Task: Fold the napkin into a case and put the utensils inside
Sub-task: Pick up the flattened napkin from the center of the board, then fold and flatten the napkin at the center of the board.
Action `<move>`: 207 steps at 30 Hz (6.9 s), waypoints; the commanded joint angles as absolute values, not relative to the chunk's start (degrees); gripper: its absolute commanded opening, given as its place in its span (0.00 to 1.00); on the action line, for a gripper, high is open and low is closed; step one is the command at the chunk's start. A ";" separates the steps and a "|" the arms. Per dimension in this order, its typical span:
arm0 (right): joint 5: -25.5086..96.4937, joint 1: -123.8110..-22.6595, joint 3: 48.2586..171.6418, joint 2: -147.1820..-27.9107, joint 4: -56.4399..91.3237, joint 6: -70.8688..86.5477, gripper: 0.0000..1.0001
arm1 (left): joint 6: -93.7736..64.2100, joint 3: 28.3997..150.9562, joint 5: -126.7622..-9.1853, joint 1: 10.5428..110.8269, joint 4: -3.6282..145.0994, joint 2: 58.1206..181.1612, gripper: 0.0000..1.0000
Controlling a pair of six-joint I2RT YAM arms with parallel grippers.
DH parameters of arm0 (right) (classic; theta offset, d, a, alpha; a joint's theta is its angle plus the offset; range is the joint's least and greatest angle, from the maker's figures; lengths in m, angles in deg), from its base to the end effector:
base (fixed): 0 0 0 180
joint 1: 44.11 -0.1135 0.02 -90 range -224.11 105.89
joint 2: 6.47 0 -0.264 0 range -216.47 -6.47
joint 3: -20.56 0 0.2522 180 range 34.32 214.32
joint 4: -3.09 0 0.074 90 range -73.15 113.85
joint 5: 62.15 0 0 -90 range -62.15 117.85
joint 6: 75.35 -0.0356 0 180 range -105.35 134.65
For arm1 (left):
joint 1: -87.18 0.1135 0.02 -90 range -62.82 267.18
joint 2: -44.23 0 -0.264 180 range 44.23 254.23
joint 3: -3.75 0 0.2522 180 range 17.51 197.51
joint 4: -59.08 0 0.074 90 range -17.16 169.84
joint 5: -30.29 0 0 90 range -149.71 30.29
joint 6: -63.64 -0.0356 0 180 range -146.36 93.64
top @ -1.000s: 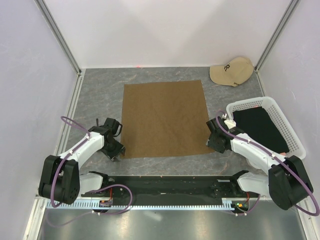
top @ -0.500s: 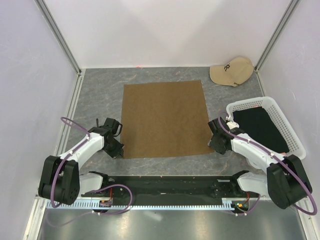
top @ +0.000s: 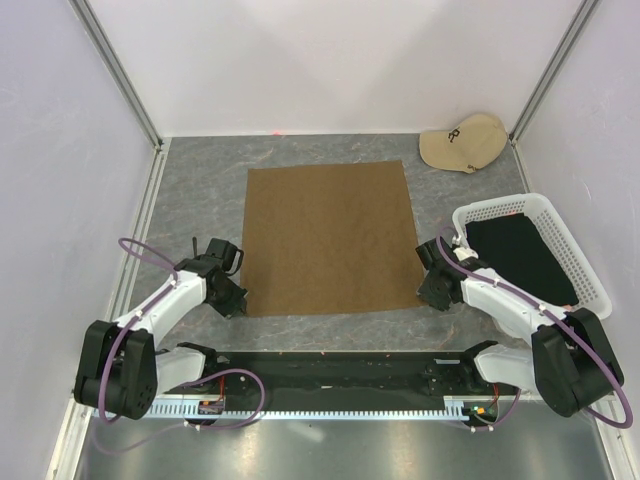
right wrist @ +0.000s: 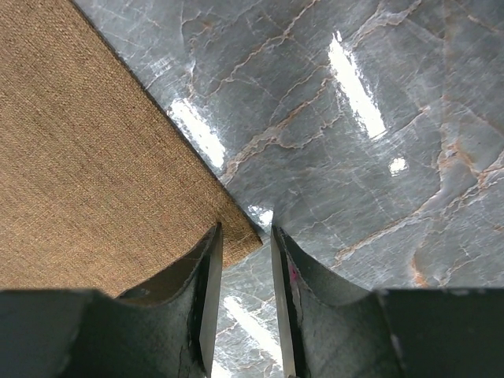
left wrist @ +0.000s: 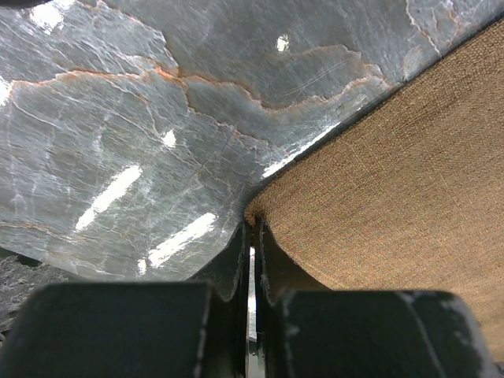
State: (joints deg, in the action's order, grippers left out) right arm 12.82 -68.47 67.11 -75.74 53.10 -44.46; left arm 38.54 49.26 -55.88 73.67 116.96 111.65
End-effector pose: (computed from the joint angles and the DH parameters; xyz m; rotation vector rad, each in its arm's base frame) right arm 0.1781 0.0705 0.1595 0.8719 2.6025 0.0073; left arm 0.1678 -0.0379 0.1554 -1.2914 2.6635 -0.0905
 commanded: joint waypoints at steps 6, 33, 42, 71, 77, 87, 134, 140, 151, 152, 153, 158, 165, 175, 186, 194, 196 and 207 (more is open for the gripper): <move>14.22 -67.93 64.99 -78.10 49.55 -45.90 0.27 | 38.85 48.45 -55.40 74.09 114.59 110.07 0.02; 18.97 -67.40 106.81 -58.25 49.62 -14.46 0.00 | 8.89 84.99 -71.75 74.00 101.23 92.49 0.02; 25.92 -67.40 120.35 -45.41 53.41 -8.02 0.00 | 2.56 99.68 -71.14 73.91 103.24 80.97 0.02; 14.22 -55.37 118.51 -103.39 36.63 -7.32 0.00 | 10.37 105.57 -59.53 79.36 93.14 144.50 0.02; 18.71 -54.74 122.02 -111.57 34.69 -6.88 0.00 | 10.73 106.81 -63.23 80.85 92.97 149.35 0.02; 18.88 -54.66 125.91 -110.63 46.37 -10.12 0.00 | 12.57 102.25 -67.79 82.70 100.87 144.88 0.02; 28.56 -54.57 87.48 -80.30 55.42 -12.59 0.00 | 18.54 66.46 -66.30 83.23 116.78 115.96 0.02; 29.78 -54.65 85.74 -77.04 58.86 -13.73 0.00 | 20.30 64.36 -67.45 83.23 118.63 113.76 0.02; 29.61 -54.66 77.47 -80.73 51.57 -15.23 0.00 | 22.86 60.75 -66.04 83.23 117.31 121.75 0.02; 28.39 -54.66 77.38 -80.99 50.95 -15.05 0.00 | 22.60 60.40 -65.87 83.23 116.44 122.02 0.02; 28.21 -54.66 77.38 -81.52 50.69 -14.88 0.00 | 22.42 60.14 -65.78 83.23 116.09 122.45 0.02; 28.20 -54.57 78.17 -83.19 50.42 -14.17 0.00 | 21.01 59.70 -66.21 83.23 114.94 123.07 0.02; 28.20 -54.57 81.16 -77.75 57.27 -14.78 0.00 | 22.24 62.24 -65.43 83.23 120.55 114.82 0.02; 29.08 -54.57 77.39 -74.14 59.57 -16.99 0.00 | 24.35 60.14 -63.93 83.23 122.07 112.78 0.02; 24.78 -54.57 75.71 -82.48 56.40 -20.32 0.00 | 23.65 57.68 -63.23 83.23 118.90 118.94 0.02; 23.55 -54.66 74.04 -84.25 54.29 -21.29 0.00 | 22.95 57.59 -63.32 83.23 117.14 123.42 0.02; 23.11 -54.66 73.78 -84.51 54.11 -21.38 0.00 | 22.33 57.76 -63.58 83.23 116.96 124.48 0.02; 22.67 -54.57 73.95 -83.90 54.55 -21.47 0.00 | 21.80 57.06 -63.14 83.23 116.96 124.04 0.02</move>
